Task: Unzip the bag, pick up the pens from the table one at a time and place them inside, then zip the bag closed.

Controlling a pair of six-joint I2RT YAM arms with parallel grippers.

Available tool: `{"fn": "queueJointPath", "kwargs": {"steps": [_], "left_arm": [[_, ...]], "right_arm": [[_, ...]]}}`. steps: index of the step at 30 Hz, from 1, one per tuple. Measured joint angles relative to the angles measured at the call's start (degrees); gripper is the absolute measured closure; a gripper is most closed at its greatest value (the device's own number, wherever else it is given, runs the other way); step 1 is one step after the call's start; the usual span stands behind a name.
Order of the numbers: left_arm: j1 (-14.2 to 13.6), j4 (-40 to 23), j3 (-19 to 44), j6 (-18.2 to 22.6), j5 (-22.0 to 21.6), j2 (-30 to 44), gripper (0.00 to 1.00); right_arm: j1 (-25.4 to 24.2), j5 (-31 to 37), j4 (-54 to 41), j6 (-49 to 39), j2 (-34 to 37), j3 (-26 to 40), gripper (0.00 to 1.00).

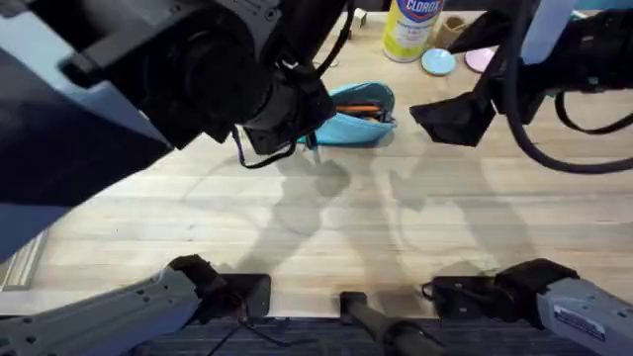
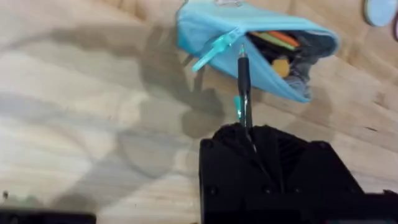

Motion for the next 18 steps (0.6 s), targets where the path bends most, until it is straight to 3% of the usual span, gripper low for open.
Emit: {"fn": "queueJointPath", "kwargs": {"steps": [6,12,18], "left_arm": [[0.0,4.7,0.1,6.0,-2.1,0.0,0.957],[0.0,9.0,0.1,9.8,-9.5,0.0,0.958],[0.0,15.0,0.1,24.3,-13.3,0.0,0.958]], "right_arm": [[0.0,0.0,0.0,0.0,0.0,0.0,0.004],[0.0,0.0,0.0,0.0,0.0,0.0,0.004],[0.0,0.0,0.0,0.0,0.0,0.0,0.005]]}}
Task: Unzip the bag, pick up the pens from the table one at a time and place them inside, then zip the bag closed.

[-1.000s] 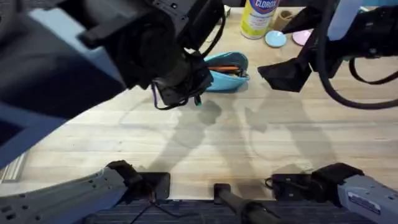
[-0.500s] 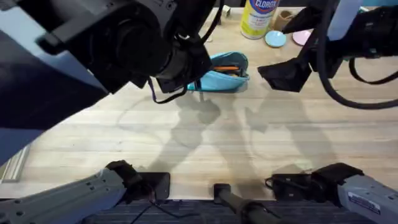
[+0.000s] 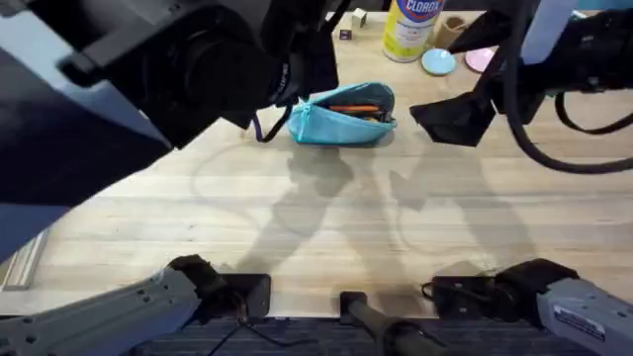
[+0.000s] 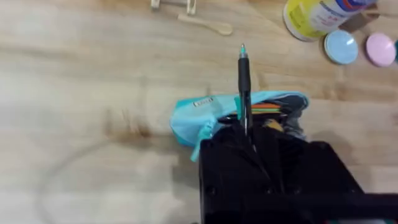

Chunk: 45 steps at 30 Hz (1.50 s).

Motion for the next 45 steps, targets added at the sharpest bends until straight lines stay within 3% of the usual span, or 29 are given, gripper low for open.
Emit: {"fn": "queueJointPath", "kwargs": {"steps": [10,15,21,27,34,45], "left_arm": [[0.0,3.0,0.0,26.3,-0.4,0.1,0.958],[1.5,6.1,0.0,39.3,4.1,2.2,0.957],[4.5,12.7,0.0,52.3,14.1,7.0,0.957],[7.1,14.5,0.0,62.9,26.2,7.7,0.957],[10.9,14.7,0.0,68.5,38.2,10.2,0.957],[17.2,14.5,0.0,85.4,57.5,15.8,0.957]], "right_arm": [[0.0,0.0,0.0,0.0,0.0,0.0,0.004],[0.0,0.0,0.0,0.0,0.0,0.0,0.005],[0.0,0.0,-0.2,0.0,0.0,0.0,0.004],[0.0,0.0,-1.7,0.0,-0.3,0.0,0.005],[0.0,1.8,-2.1,0.0,-3.0,0.0,0.004],[0.0,7.3,-2.2,0.0,-4.3,0.0,0.003]]}}
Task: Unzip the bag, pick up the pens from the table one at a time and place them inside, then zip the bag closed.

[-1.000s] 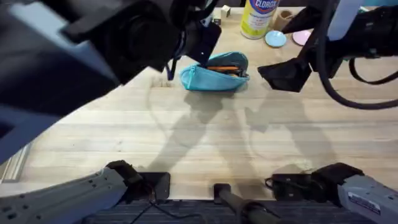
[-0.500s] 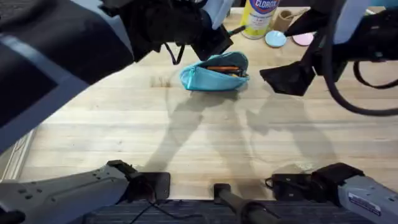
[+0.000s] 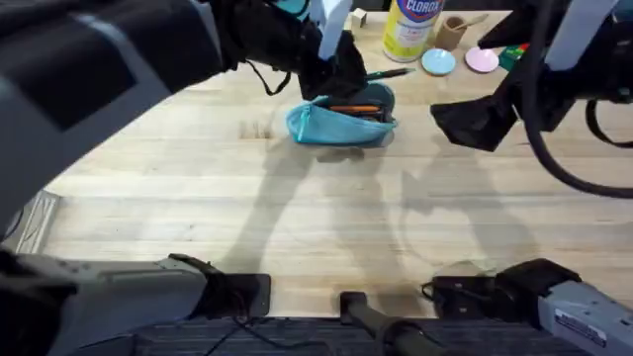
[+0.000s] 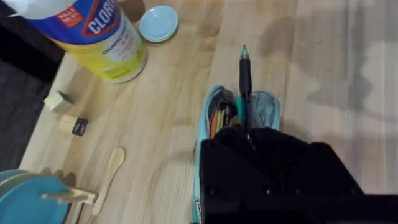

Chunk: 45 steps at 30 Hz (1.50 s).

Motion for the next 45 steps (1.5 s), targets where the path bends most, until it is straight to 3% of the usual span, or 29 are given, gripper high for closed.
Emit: {"fn": "queueJointPath", "kwargs": {"steps": [4,9,21,33,34,39,41,45], "left_arm": [[2.6,0.1,0.0,4.1,4.9,4.2,0.957],[4.5,0.1,0.0,7.1,7.2,9.1,0.957],[4.6,0.2,0.0,9.3,8.0,15.9,0.958],[4.5,0.3,0.1,9.7,5.3,16.3,0.947],[4.5,0.3,0.1,10.0,5.2,16.3,0.857],[4.5,0.1,0.1,9.9,4.4,16.3,0.073],[4.5,0.1,0.1,10.0,4.1,16.3,0.014],[4.5,0.2,0.1,10.0,4.6,16.3,0.008]], "right_arm": [[0.0,0.3,0.0,0.0,0.0,0.0,0.005],[0.0,0.4,0.0,0.0,0.0,0.0,0.005],[0.0,0.4,0.0,0.0,0.0,0.0,0.005],[0.0,0.4,0.0,0.0,0.0,0.0,0.004],[0.0,0.4,0.0,0.0,0.0,0.0,0.005],[0.0,0.4,0.0,0.0,0.0,0.0,0.004],[0.0,0.4,0.0,0.0,0.0,0.0,0.005],[0.0,0.4,-0.7,0.0,0.0,0.0,0.005]]}}
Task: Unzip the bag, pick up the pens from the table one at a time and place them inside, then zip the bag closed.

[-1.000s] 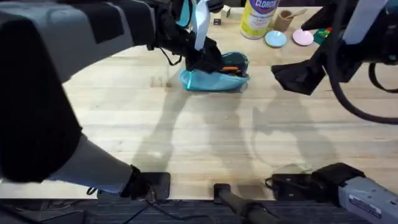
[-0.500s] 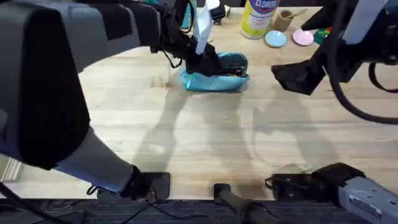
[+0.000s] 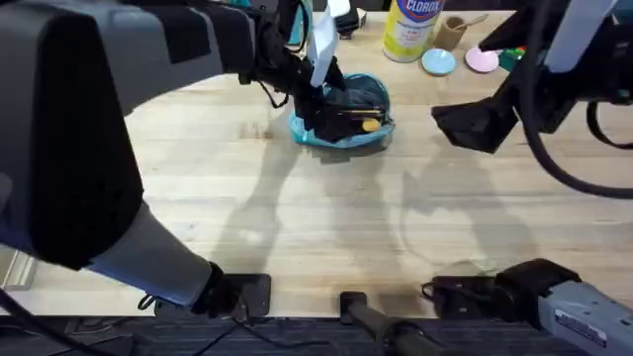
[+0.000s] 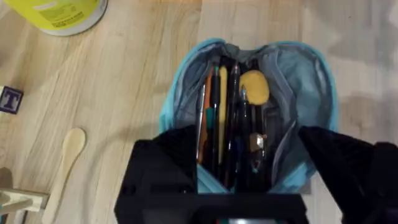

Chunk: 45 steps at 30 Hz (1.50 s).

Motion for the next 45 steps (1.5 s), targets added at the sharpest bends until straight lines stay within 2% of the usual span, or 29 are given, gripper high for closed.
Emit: {"fn": "queueJointPath", "kwargs": {"steps": [5,11,16,24,28,33,39,45], "left_arm": [[0.0,-0.3,1.0,-1.1,1.5,0.0,0.008],[1.1,-0.7,5.1,-8.3,3.0,-0.1,0.007],[4.7,-3.5,5.4,-12.0,3.2,-2.0,0.007],[10.9,-9.3,5.4,-13.4,3.4,-10.6,0.007],[14.2,-13.8,5.4,-11.3,3.7,-14.5,0.007],[17.6,-20.8,5.5,-4.7,3.8,-17.2,0.007],[21.6,-21.4,5.4,-1.0,3.9,-17.5,0.007],[22.1,-24.7,5.5,1.3,3.8,-17.5,0.006]], "right_arm": [[0.0,0.0,-0.1,0.0,0.0,0.0,0.005],[0.0,0.0,-0.1,0.0,0.0,0.0,0.004],[0.0,0.1,-0.1,0.0,0.0,0.0,0.005],[0.0,2.9,-0.1,0.0,0.0,0.0,0.004],[0.0,3.4,0.3,0.0,0.0,0.0,0.005],[0.0,3.7,0.4,0.0,0.4,0.0,0.005],[0.0,3.9,0.4,0.0,1.5,0.0,0.003],[0.0,4.1,0.4,0.0,1.5,0.0,0.004]]}}
